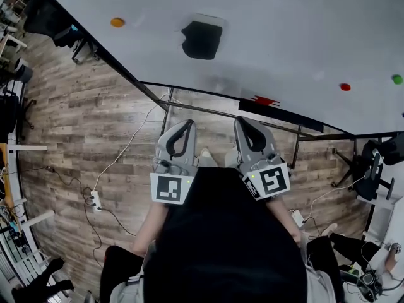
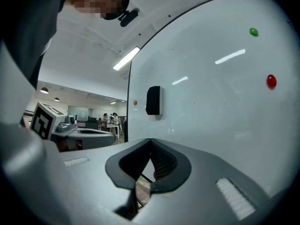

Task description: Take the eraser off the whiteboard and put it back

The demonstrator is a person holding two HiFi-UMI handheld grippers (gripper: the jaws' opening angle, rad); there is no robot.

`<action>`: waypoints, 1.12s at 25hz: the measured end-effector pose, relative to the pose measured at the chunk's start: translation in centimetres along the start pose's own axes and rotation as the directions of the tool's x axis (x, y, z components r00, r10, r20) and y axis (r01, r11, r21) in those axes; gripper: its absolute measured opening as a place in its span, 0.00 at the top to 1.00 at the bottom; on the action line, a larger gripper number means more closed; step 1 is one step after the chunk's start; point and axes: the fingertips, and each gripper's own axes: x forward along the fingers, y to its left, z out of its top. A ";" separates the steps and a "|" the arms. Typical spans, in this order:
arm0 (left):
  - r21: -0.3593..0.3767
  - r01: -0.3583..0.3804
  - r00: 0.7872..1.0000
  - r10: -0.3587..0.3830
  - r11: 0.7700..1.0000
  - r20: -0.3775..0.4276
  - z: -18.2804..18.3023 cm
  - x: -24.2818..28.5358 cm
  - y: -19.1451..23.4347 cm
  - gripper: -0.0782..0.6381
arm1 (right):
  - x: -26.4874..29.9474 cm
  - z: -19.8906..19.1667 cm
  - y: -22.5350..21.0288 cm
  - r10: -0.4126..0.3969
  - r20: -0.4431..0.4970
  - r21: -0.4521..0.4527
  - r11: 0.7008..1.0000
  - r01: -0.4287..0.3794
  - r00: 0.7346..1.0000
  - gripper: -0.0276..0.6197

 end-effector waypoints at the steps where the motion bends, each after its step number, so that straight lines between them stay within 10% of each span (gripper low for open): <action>1: 0.001 0.002 1.000 -0.002 1.000 -0.007 -0.3 -0.1 -0.1 0.89 | 0.1 -0.1 0.1 0.003 -0.001 0.001 1.000 -0.003 1.000 0.95; 28: 0.011 -0.025 1.000 0.025 1.000 -0.008 -0.8 -1.2 -0.3 0.89 | 1.1 -1.0 3.4 0.116 -0.028 0.005 0.993 -0.116 0.993 0.95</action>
